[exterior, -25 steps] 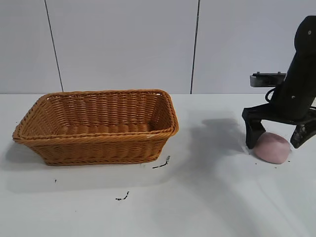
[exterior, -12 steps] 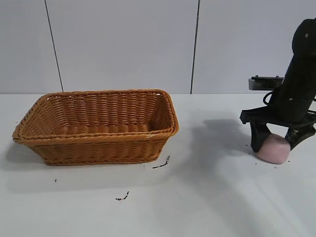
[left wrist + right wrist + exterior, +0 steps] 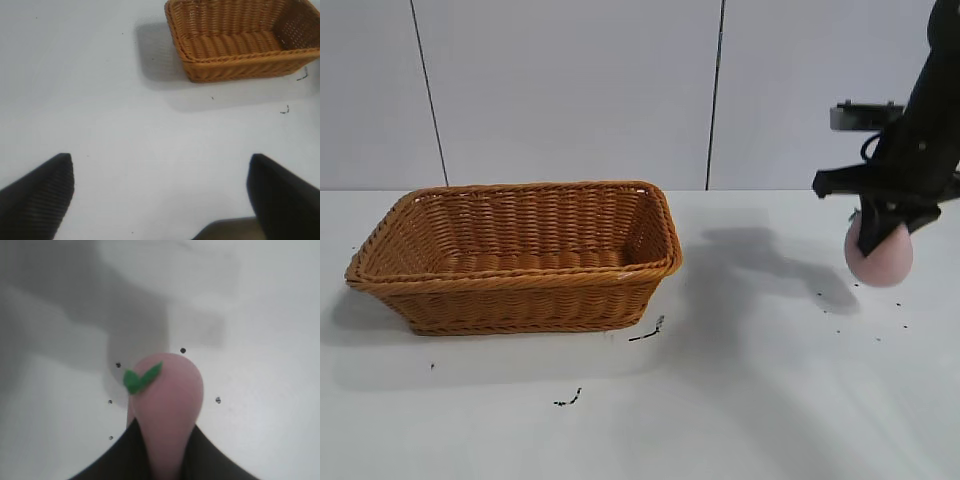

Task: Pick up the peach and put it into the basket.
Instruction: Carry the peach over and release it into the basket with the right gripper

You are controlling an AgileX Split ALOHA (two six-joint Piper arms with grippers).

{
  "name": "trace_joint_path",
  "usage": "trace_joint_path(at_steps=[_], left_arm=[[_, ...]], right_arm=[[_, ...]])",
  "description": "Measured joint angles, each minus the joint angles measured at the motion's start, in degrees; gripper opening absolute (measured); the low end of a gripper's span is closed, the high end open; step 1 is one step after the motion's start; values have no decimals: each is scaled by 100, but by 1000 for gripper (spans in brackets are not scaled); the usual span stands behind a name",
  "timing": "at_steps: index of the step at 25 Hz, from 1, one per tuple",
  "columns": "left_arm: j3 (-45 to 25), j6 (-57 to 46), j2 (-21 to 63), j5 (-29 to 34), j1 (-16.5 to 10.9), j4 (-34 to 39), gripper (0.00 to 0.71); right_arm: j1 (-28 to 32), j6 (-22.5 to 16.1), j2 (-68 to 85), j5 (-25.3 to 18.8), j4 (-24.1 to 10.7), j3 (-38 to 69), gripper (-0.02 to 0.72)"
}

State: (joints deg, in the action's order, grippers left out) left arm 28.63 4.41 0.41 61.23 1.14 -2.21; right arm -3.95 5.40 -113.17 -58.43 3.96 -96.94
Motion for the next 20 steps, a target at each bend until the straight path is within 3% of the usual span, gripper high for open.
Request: trace_joint_path(at_steps=[14,20], left_arm=[[0,0,0,0,0,0,692],[0,0,0,0,0,0,692]], right_arm=[[-2192,-109,-894,-238,-137,-2186,27],[-3000,-109,-1635,168,-109,-2475,27]])
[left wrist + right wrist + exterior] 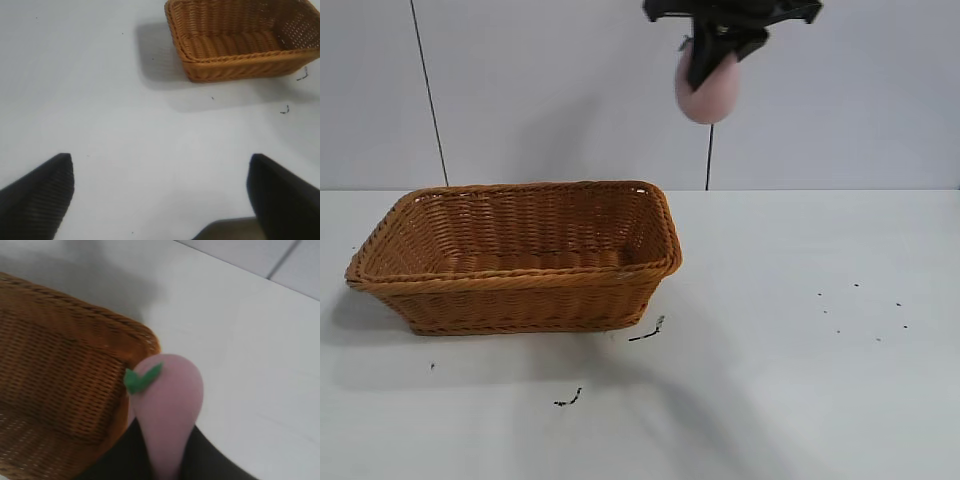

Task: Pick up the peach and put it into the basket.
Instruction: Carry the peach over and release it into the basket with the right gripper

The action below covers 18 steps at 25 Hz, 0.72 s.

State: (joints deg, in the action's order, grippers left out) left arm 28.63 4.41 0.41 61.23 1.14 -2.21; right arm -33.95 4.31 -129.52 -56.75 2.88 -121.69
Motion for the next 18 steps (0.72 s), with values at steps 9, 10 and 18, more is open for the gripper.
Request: trace_joint_path(at_steps=[9,10,18], left_arm=[[0,0,0,0,0,0,692],[0,0,0,0,0,0,692],[0,0,0,0,0,0,692]], right_arm=[[-293,99,-1128,685,1,0,61],[-304,108,-1182,685,24,0,92],[-311,156,-1176,750,-21,0,657]])
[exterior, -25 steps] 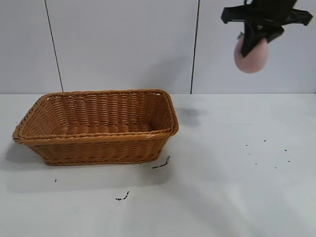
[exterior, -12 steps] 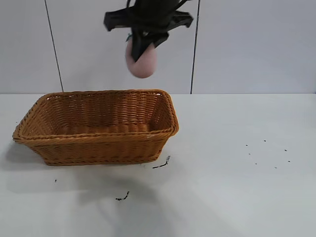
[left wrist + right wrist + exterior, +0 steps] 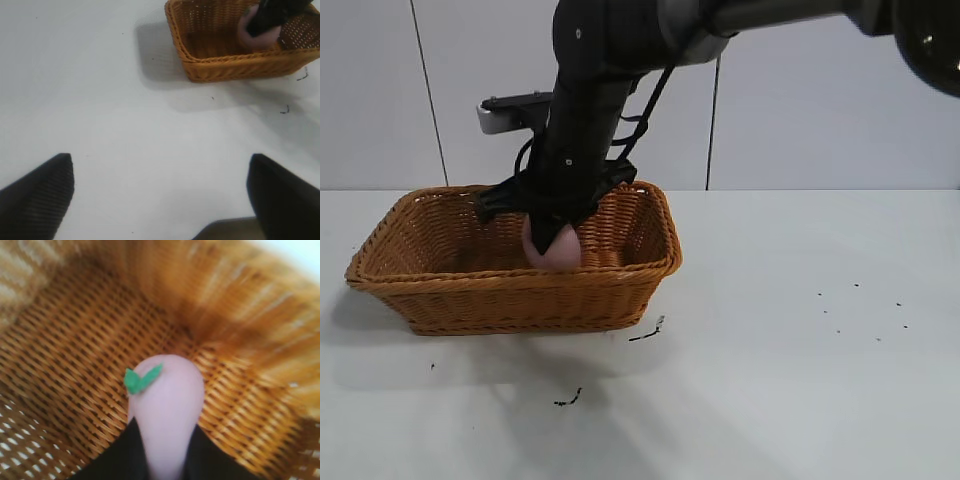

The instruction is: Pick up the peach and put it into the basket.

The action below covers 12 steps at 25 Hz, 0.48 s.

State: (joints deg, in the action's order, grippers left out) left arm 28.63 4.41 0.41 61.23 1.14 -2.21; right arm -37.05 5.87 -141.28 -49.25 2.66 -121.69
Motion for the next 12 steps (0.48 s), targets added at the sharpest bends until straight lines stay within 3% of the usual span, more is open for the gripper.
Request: trace_joint_path(at_steps=[7,12], left_arm=[[0,0,0,0,0,0,692],[0,0,0,0,0,0,692]], right_arm=[[29,-107,633,-130,-133,0,689],[486,-162,1146,-135,-126,-18,689]])
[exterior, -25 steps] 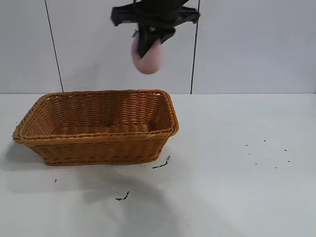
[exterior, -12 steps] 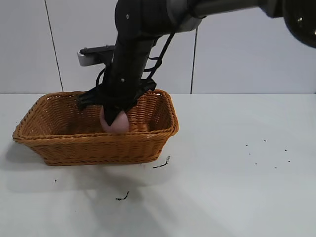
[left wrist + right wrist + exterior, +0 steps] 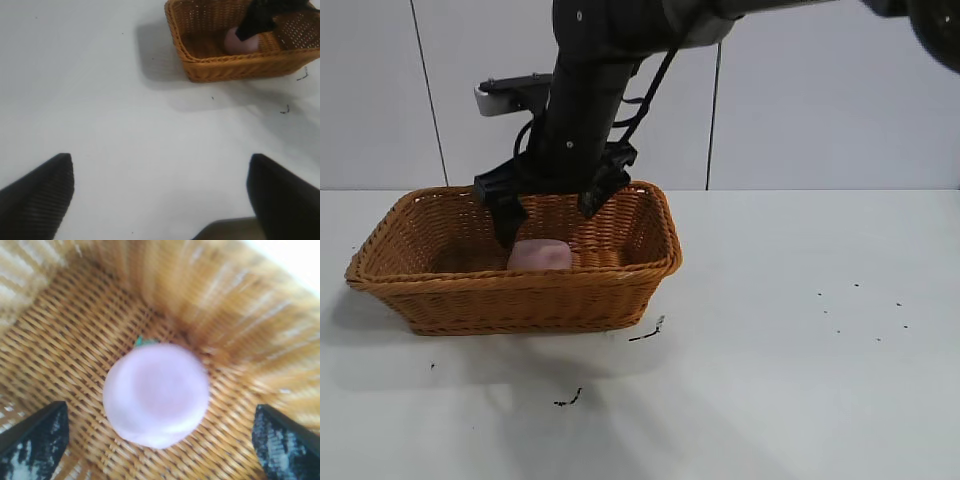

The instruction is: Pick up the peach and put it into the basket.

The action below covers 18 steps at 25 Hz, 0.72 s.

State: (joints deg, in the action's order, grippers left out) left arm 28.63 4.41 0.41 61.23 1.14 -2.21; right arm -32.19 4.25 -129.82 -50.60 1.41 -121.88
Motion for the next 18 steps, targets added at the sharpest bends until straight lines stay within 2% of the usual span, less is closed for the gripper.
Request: trace_joint_path(at_steps=[11,15,18], left_arm=[[0,0,0,0,0,0,692],[0,0,0,0,0,0,692],[0,0,0,0,0,0,692]], right_arm=[[2111,-36,108,-526,-28,-8,689],[2719,-36,172,-687,-49,-8,689],[2931,-36,224,-888,-49,-8,689]])
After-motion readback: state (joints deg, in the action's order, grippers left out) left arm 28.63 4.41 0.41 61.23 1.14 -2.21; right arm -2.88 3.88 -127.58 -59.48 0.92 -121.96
